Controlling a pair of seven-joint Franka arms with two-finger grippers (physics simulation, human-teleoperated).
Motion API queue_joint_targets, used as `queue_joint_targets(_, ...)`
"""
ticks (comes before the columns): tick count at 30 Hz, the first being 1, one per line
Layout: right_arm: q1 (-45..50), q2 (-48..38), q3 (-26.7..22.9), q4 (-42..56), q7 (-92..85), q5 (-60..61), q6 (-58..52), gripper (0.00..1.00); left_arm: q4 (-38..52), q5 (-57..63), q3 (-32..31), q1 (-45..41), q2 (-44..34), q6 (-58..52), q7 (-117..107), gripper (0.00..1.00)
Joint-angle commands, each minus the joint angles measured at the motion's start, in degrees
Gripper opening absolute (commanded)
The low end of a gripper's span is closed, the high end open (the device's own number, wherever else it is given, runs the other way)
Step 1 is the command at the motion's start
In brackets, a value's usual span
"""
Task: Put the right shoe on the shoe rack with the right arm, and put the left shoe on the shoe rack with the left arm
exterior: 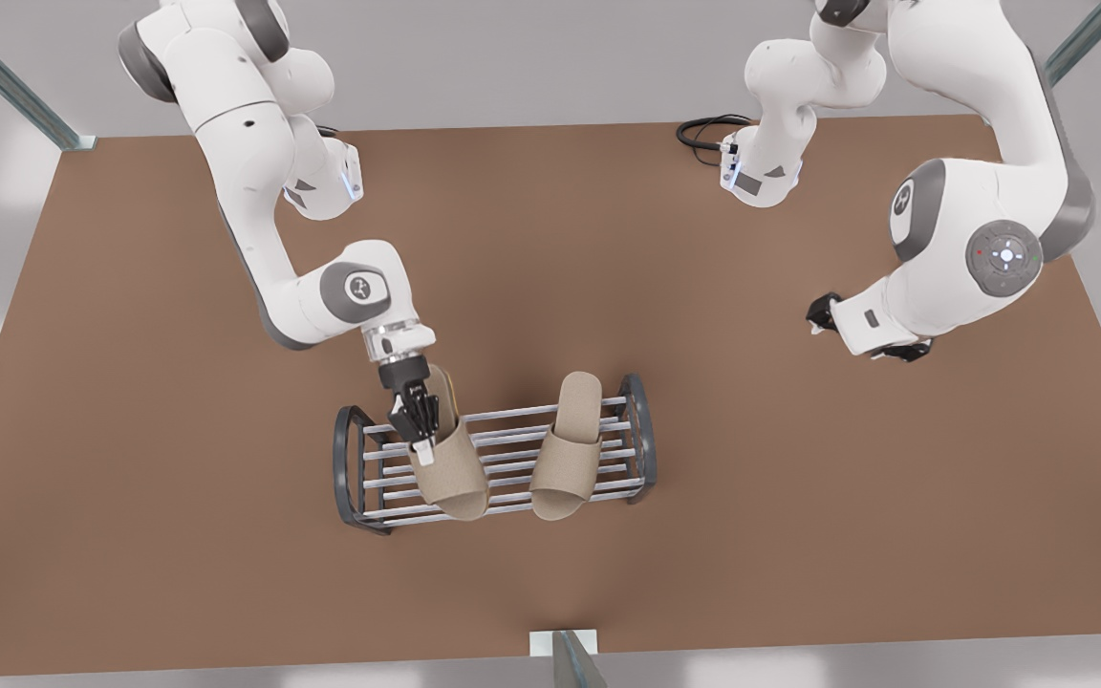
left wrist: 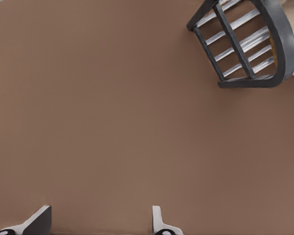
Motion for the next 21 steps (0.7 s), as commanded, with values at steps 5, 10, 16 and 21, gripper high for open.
queue_joint_targets(5,1.6,2.91,-2.71,3.04,1.01,-0.28,-2.33,0.21,-0.9,0.66,-0.07,0.1,0.06,5.26,-41.5,1.0)
queue_joint_targets(10,2.47,5.37,-2.71,2.78,0.83,-0.37,-4.18,0.21,-0.81,0.66,-0.07,0.1,0.24,5.26,-41.24,1.0)
queue_joint_targets(16,2.47,5.29,-2.8,2.69,1.18,0.16,-4.0,1.0,-0.81,0.58,-0.07,0.02,0.24,5.26,-41.24,1.0)
queue_joint_targets(21,2.3,4.5,-2.8,1.72,1.27,-0.02,-3.65,1.0,-0.81,0.58,-0.07,0.1,0.24,5.26,-41.33,1.0)
